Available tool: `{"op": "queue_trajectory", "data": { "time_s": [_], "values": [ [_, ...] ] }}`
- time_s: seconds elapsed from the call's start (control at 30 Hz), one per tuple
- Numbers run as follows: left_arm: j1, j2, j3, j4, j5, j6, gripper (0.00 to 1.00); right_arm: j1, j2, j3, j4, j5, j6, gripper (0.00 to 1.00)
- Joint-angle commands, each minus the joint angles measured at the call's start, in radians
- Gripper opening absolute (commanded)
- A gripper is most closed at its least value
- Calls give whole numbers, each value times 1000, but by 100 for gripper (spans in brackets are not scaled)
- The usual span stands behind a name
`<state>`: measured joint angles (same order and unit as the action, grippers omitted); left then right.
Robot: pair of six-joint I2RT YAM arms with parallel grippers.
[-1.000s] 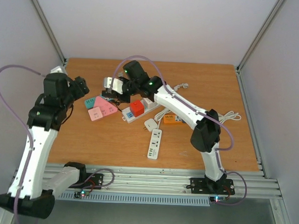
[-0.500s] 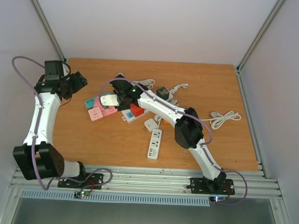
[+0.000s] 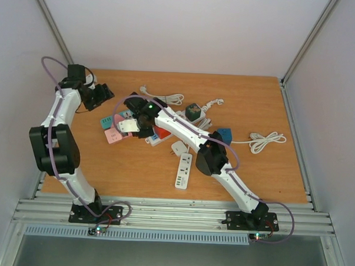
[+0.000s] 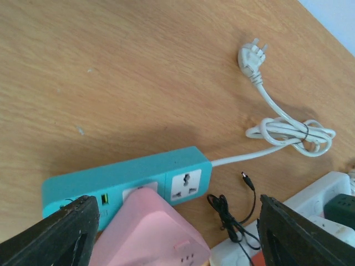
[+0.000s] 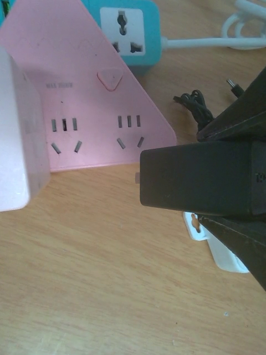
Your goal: Insert the plug
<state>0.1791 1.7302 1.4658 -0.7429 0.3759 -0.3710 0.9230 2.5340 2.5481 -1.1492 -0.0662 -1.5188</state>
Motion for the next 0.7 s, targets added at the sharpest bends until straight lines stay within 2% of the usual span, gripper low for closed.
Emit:
{"op": "queue_trajectory", "data": {
  "time_s": [0.0, 0.23, 0.5, 0.67],
  "values": [
    [-1, 66, 70, 1, -22, 84, 79, 13, 29, 22, 26, 48, 15, 2],
    [-36, 224, 156, -93, -193, 111, 72, 14, 83, 72, 102, 149, -8, 2],
    [-80, 317, 222, -144, -248, 118, 71, 18, 88, 80, 162, 199, -1, 2],
    [-103, 347, 213, -173, -272, 124, 70, 26, 68, 45, 172, 218, -9, 2]
  ]
}}
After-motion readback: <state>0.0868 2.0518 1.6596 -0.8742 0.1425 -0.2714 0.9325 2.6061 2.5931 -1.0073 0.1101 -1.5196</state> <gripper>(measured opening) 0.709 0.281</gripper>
